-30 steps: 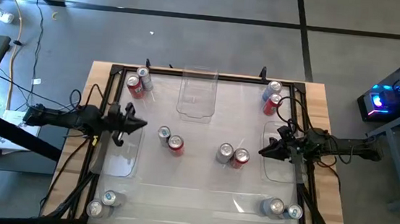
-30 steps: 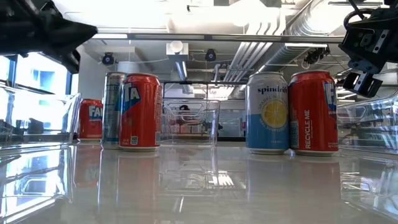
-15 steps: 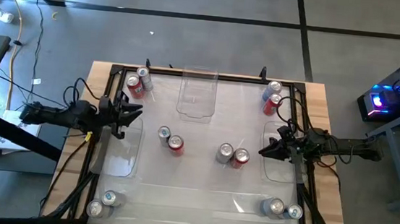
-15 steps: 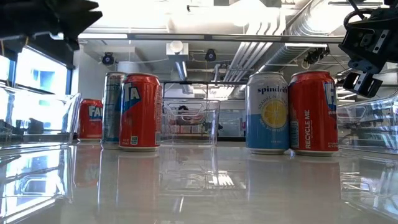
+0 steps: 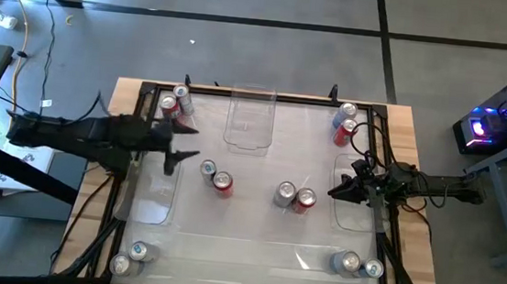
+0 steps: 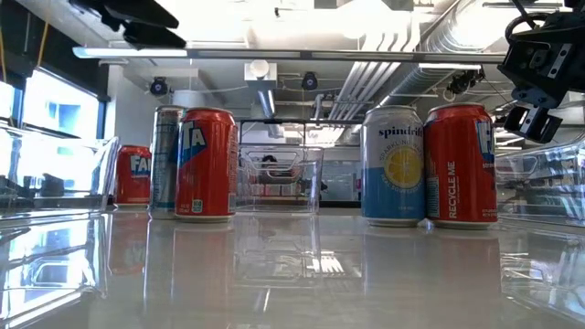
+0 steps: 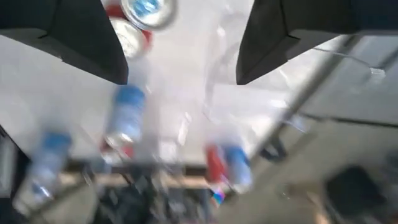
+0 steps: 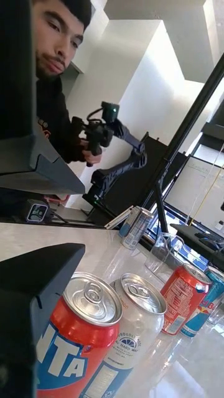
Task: Sort soda cans
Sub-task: Put the center blue soda can into the top center transparent bin
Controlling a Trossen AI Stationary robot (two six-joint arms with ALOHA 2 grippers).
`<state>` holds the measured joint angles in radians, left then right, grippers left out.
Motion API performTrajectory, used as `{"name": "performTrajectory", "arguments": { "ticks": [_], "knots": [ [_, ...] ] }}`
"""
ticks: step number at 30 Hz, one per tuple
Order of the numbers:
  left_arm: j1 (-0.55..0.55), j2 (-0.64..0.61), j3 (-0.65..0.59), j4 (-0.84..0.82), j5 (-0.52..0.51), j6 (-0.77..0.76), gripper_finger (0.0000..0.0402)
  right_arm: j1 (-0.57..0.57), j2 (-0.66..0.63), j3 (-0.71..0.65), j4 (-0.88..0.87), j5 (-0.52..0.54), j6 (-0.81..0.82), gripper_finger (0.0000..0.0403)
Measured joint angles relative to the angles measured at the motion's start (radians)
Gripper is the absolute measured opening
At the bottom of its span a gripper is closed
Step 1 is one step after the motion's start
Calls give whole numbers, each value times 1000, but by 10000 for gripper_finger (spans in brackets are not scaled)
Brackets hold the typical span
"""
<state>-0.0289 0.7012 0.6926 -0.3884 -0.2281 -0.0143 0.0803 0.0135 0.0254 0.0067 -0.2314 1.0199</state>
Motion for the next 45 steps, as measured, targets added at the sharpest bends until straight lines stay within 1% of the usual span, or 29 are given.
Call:
{"name": "performTrajectory", "arguments": {
  "ticks": [3,6,10,13,19,24,25,29,34,40,45],
  "knots": [
    [25,94,66,-89,100,-1,312,0,0,0,0,0,0,132],
    [39,174,79,-123,181,1,316,0,0,0,0,0,0,132],
    [42,269,79,-141,227,37,317,0,0,0,0,0,0,132],
    [42,322,79,-150,229,62,317,0,0,0,0,0,0,132],
    [42,382,79,-160,242,81,317,0,0,0,0,0,0,132],
    [42,416,78,-161,227,89,317,0,0,0,0,0,0,132],
    [42,422,76,-159,211,95,317,0,0,0,0,0,0,132],
    [42,427,76,-157,185,93,317,0,0,0,0,0,0,132],
    [38,425,76,-157,185,73,317,0,0,0,0,0,0,132],
    [-15,404,73,-151,158,68,317,0,0,0,0,0,0,132],
    [-48,384,81,-149,98,75,317,0,0,0,0,0,0,132]
  ]
}}
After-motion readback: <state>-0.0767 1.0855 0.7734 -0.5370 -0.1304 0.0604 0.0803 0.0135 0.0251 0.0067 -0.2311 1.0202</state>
